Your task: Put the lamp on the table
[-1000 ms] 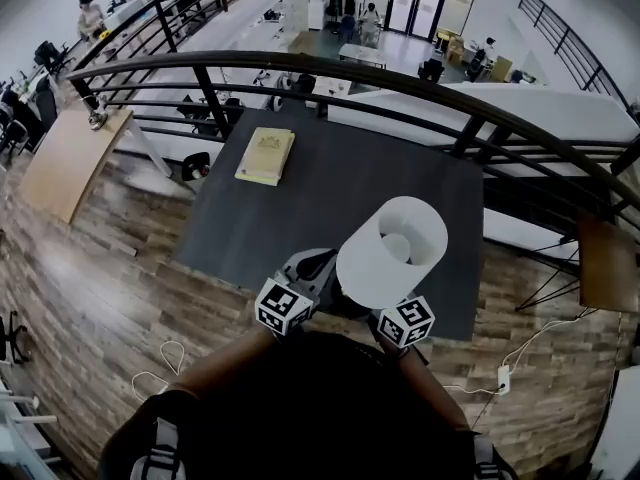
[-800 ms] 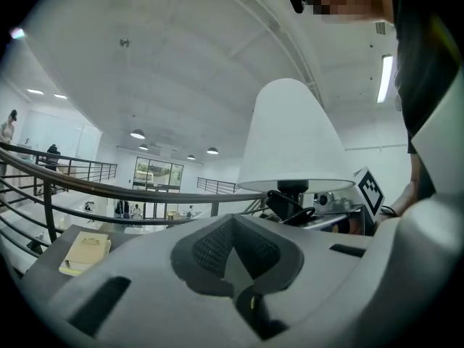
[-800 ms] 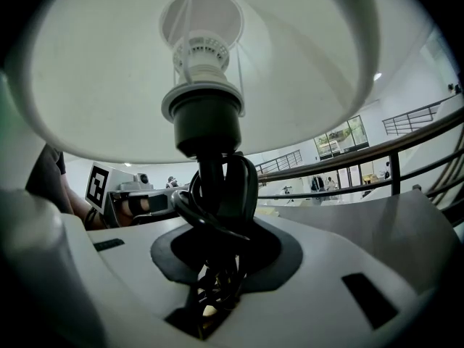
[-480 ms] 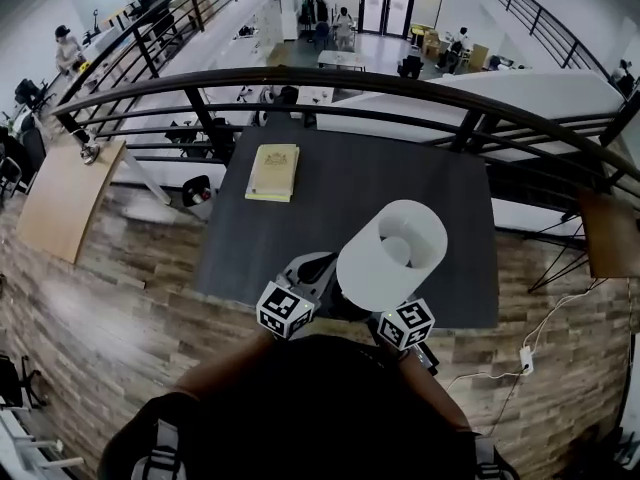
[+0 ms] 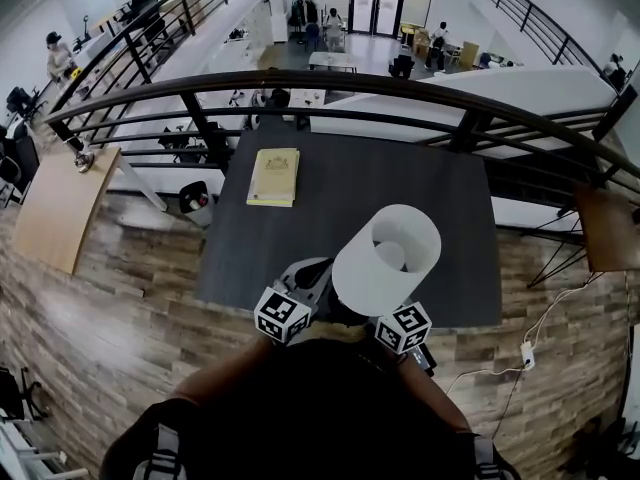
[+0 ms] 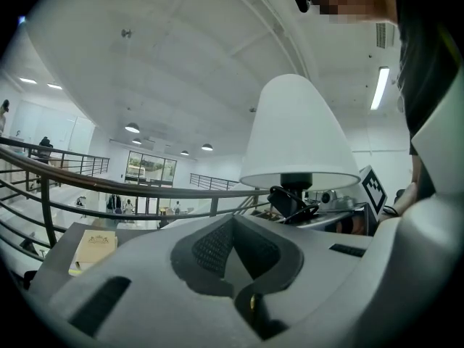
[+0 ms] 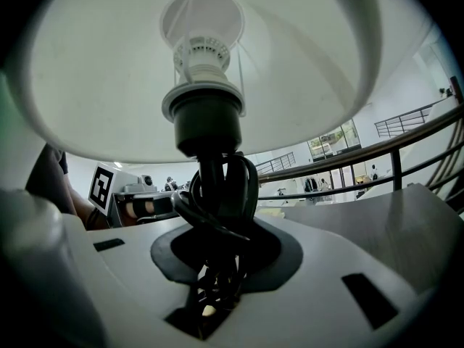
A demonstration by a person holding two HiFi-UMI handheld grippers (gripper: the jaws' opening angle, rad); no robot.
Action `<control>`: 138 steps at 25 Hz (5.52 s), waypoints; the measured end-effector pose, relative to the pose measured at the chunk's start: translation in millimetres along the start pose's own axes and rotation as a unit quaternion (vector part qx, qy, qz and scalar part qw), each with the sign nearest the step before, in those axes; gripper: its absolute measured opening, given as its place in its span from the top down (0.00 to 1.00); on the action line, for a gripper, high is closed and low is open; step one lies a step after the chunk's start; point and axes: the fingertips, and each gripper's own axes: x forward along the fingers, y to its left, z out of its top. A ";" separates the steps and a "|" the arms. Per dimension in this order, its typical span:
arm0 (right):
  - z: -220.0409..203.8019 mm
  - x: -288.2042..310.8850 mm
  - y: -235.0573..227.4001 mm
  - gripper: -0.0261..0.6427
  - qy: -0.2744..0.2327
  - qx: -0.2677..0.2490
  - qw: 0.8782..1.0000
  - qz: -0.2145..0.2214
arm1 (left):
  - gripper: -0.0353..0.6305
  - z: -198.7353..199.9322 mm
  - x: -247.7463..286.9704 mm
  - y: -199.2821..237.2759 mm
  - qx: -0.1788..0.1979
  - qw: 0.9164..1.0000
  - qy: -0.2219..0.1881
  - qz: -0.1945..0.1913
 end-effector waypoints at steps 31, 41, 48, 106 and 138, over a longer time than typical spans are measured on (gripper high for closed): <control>30.5 -49.6 -153.3 0.82 0.051 -0.019 0.996 0.064 | 0.93 -4.3 162.7 -48.0 -0.031 0.998 0.007 0.051; 15.9 -56.9 -187.2 0.82 0.073 0.000 0.994 0.079 | 0.93 -26.6 193.6 -52.6 -0.051 0.996 0.030 0.069; 16.3 -55.6 -213.3 0.82 0.077 0.007 0.995 0.057 | 0.93 -27.1 219.5 -45.5 -0.065 0.996 0.031 0.054; -97.8 187.3 -317.2 0.82 0.160 -0.008 0.986 0.040 | 0.93 -118.8 223.2 178.4 -0.113 0.981 0.121 0.103; -132.5 117.6 -317.2 0.71 0.189 -0.004 0.982 0.005 | 0.93 -104.8 224.1 134.2 -0.090 0.985 0.116 0.087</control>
